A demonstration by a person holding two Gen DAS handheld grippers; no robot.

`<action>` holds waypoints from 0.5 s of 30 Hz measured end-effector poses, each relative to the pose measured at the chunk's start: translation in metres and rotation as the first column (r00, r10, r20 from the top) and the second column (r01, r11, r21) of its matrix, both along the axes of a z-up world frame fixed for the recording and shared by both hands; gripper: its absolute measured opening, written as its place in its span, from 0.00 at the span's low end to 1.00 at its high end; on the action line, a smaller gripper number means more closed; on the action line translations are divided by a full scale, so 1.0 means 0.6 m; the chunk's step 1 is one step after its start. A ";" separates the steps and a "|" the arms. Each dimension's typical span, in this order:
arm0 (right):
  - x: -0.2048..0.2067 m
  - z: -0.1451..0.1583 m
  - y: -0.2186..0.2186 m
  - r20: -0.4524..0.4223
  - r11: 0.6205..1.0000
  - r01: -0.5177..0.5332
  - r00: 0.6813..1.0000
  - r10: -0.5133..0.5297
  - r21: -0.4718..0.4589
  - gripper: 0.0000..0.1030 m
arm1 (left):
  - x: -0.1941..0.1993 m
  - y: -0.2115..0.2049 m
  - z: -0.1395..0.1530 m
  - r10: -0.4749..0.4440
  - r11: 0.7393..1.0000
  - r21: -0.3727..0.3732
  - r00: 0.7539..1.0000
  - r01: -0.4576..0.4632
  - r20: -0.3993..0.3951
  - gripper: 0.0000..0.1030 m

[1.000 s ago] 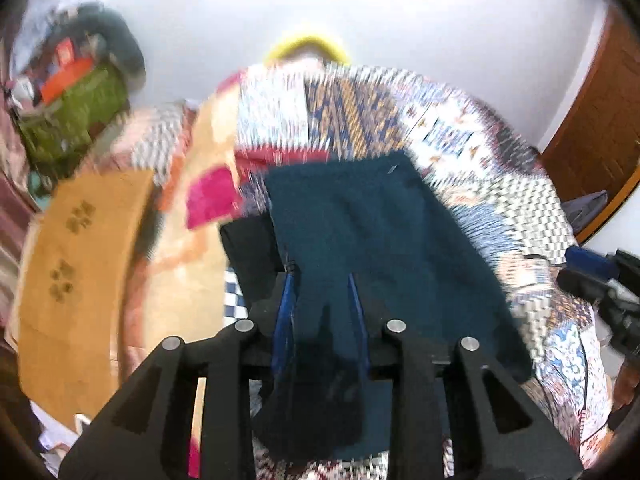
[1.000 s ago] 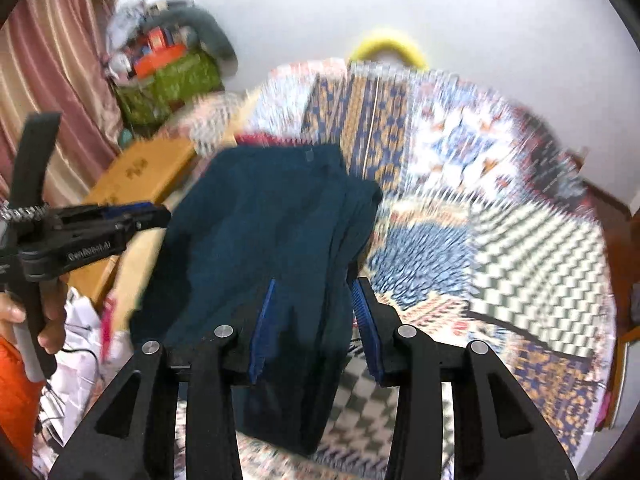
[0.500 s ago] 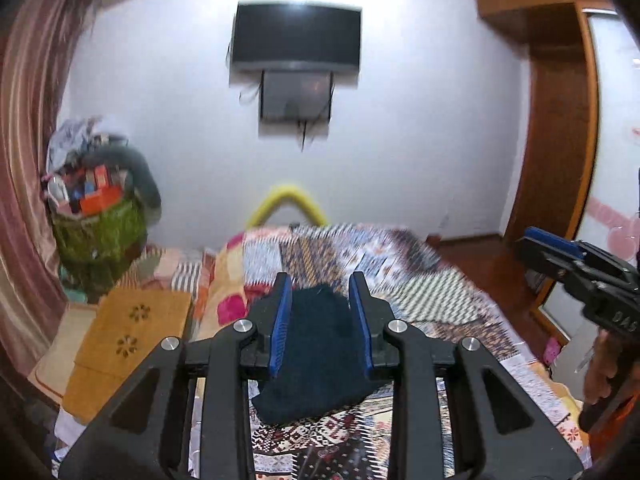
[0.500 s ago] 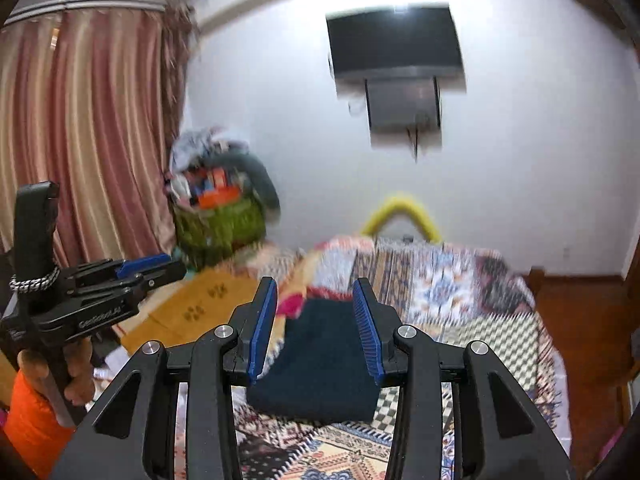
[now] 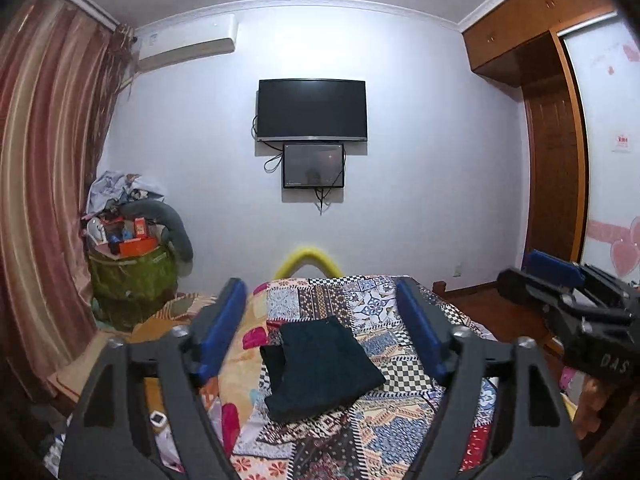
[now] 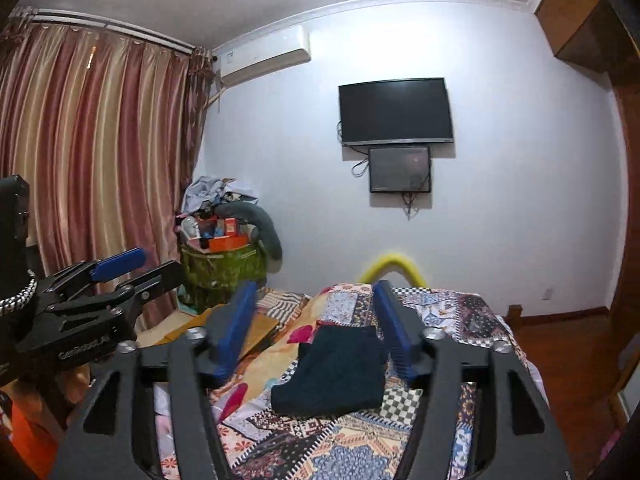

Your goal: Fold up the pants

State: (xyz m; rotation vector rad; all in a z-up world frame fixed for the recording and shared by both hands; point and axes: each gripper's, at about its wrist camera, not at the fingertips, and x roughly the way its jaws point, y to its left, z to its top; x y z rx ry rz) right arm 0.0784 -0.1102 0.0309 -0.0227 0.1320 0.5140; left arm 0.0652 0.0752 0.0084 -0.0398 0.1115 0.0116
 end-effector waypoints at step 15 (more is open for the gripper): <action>-0.003 -0.011 -0.017 -0.008 0.994 0.108 0.994 -0.107 0.020 1.00 | -0.023 0.008 -0.023 0.021 0.999 -0.025 1.000 -0.020 0.020 1.00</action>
